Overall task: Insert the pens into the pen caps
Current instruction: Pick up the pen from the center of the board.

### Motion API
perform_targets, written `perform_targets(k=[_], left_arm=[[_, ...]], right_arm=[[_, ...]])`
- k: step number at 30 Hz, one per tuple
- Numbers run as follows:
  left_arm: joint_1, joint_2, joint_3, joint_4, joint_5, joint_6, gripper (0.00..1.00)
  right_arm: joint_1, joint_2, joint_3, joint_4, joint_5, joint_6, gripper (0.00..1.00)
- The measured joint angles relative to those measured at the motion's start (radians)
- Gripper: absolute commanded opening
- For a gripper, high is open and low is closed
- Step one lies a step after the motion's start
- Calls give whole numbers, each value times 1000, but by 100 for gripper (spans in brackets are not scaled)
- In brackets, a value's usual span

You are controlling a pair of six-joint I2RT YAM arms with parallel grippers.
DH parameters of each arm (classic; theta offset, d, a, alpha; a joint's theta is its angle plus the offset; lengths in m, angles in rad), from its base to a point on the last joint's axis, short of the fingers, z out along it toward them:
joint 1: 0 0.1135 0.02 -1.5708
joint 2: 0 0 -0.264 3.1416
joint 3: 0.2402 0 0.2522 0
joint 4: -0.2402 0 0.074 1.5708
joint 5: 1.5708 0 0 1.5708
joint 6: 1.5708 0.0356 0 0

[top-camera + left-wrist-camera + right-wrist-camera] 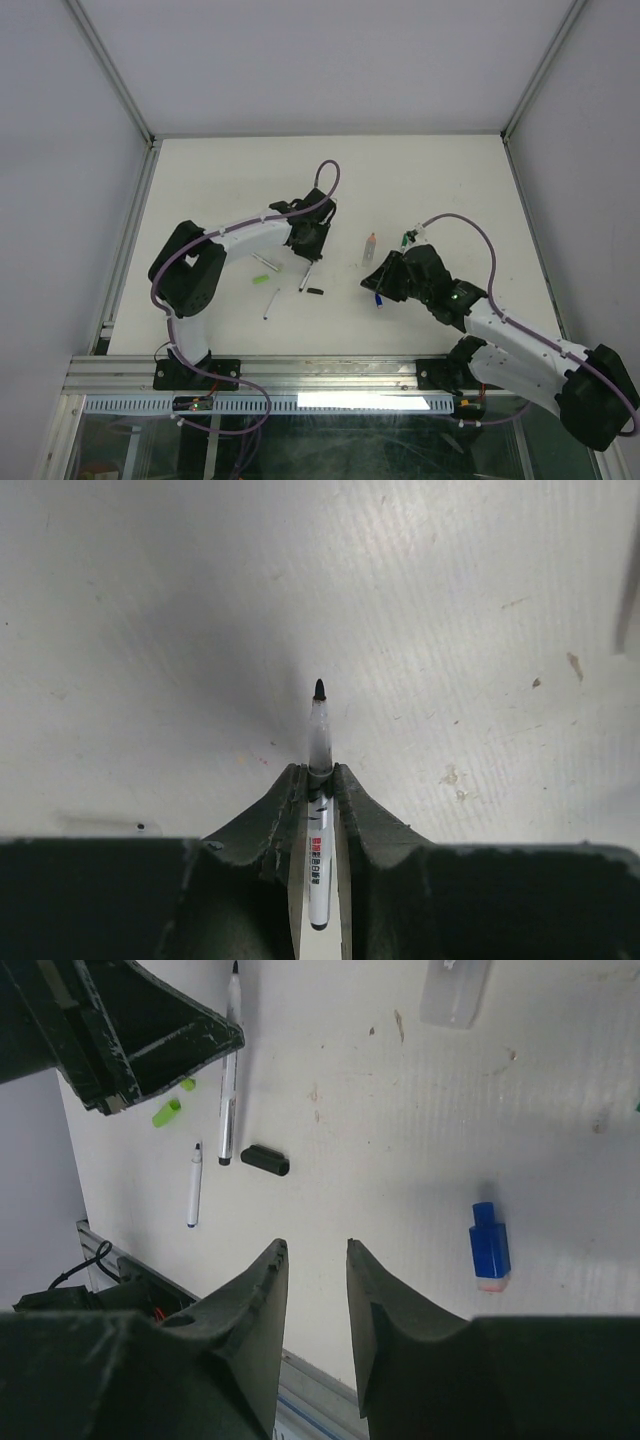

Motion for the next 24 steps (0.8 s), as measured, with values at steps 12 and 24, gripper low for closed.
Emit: perform_targets(k=[12,24], left_arm=[[19,53,89,0,94,-37,16],[19,58,95,0,147,-59,15]], right_arm=[[192,320,-60,469,182,146,38],[213,658,45,756,226,222,41]])
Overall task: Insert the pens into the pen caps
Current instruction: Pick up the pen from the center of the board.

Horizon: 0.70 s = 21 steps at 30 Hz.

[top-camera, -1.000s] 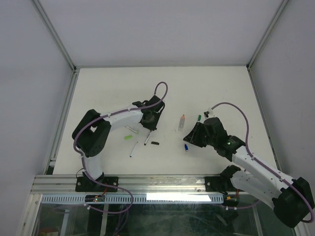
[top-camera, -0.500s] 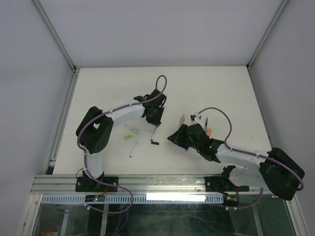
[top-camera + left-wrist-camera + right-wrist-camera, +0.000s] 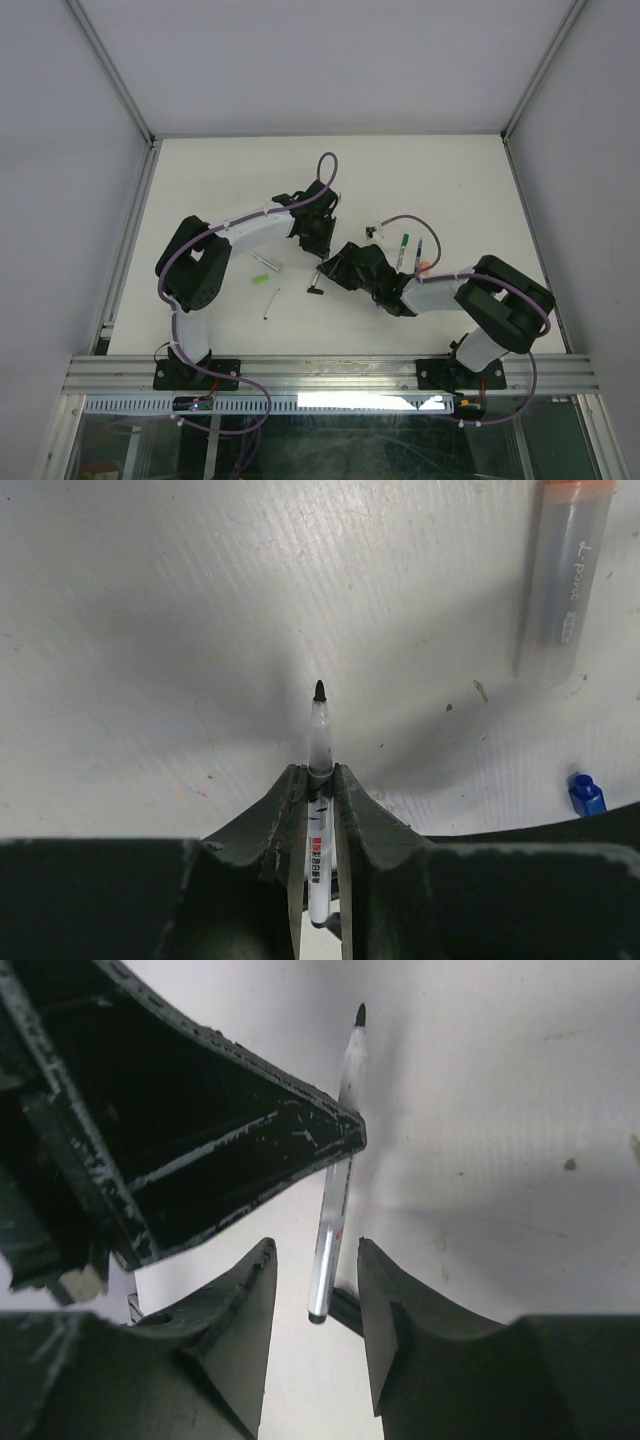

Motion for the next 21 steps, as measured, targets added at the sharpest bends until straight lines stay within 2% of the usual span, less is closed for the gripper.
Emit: perform_targets(k=[6,17,21], left_arm=[[0,0,0,0,8,-4,15],[13,0,1,-1,14,-27,16],[20,-4,1,1,23,-39,27]], right_arm=[[0,106,58,33,-15,48,38],[-1,165,80,45,-46,79,3],[-2,159,80,37,-43,80,0]])
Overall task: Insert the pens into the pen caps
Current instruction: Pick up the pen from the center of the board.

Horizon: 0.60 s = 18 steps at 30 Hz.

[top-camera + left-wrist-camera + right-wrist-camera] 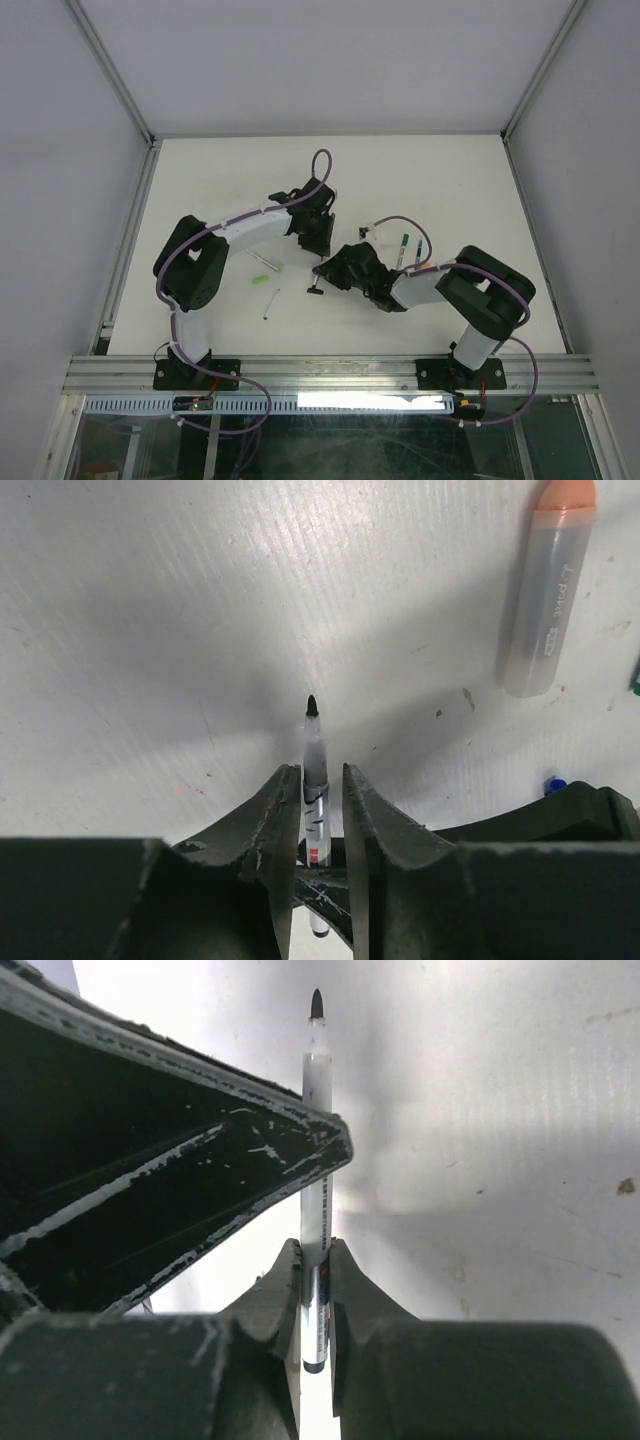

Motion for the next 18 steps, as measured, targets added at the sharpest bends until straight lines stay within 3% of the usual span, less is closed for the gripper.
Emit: perform_targets(k=[5,12,18], left_arm=[[0,-64,-21,14,-2,-17,44],[6,-273,-100,36,-52,-49,46],[-18,-433,-246,35,-133,-180,47]], right_arm=[[3,-68,0,-59,0,-11,0],[3,-292,-23,-230,43,-69,0],[3,-548,-68,-445,136,-139,0]])
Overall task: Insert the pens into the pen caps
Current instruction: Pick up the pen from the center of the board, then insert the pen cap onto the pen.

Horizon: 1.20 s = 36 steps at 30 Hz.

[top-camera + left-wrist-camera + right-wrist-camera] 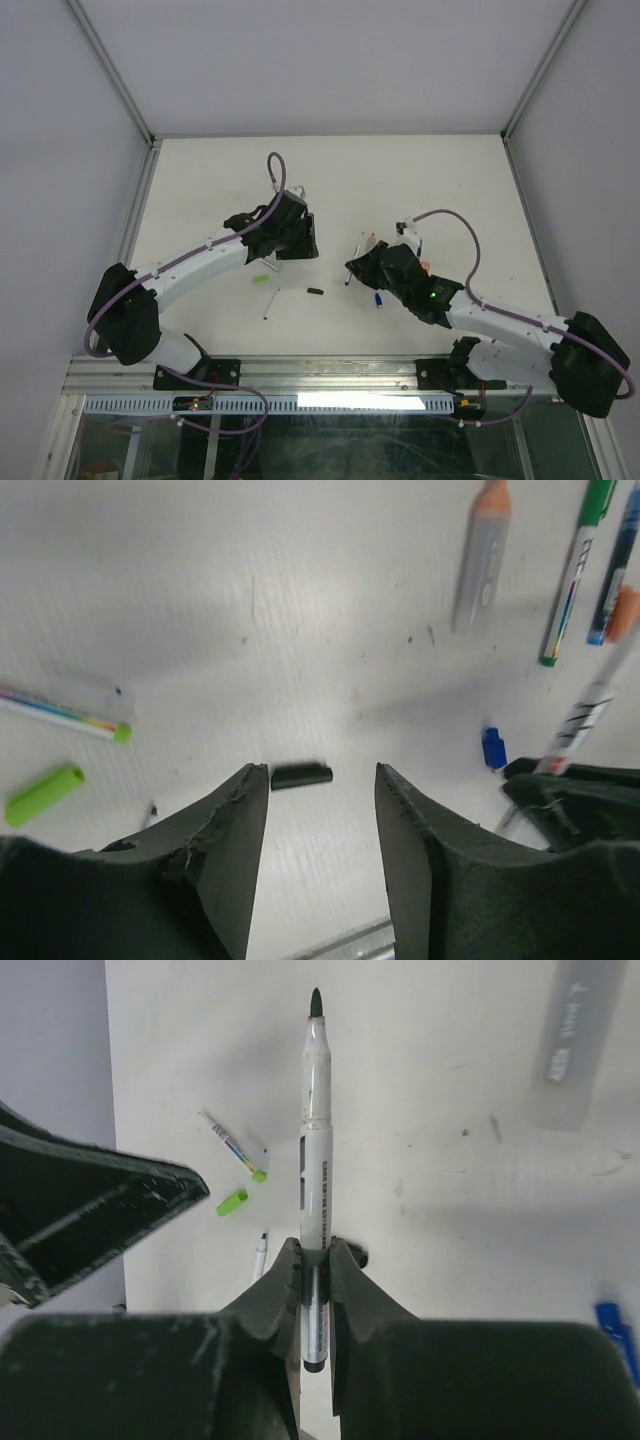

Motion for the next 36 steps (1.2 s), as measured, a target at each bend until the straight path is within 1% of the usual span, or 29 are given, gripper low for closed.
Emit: perform_targets(k=[3,5,8,12,15,21,25,31,36], left_arm=[[-56,-35,-66,-19,-54,-93,47],[-114,-50,-98,-30,-98,-174,48],[-215,-55,-121,-43,-185,-304,47],[-300,-45,-123,-55,-263,-449,49],[-311,4,-121,-68,-313,-544,54],[-313,79,-121,-89,-371,-672,57],[-313,95,-109,-99,-394,-723,55],[-313,201,-37,-128,-393,-762,53],[-313,251,-29,-150,-393,-782,53]], right_arm=[[0,-142,-13,-126,59,-28,0],[0,-231,-13,-204,101,-45,0],[0,-331,-13,-290,145,-64,0],[0,-422,-14,-383,174,-74,0],[0,-479,-35,-422,176,-71,0],[0,-541,-77,-494,173,-69,0],[0,-547,-77,-518,169,-69,0],[0,-545,-77,-524,162,-70,0],[0,-527,-77,-516,151,-70,0]])
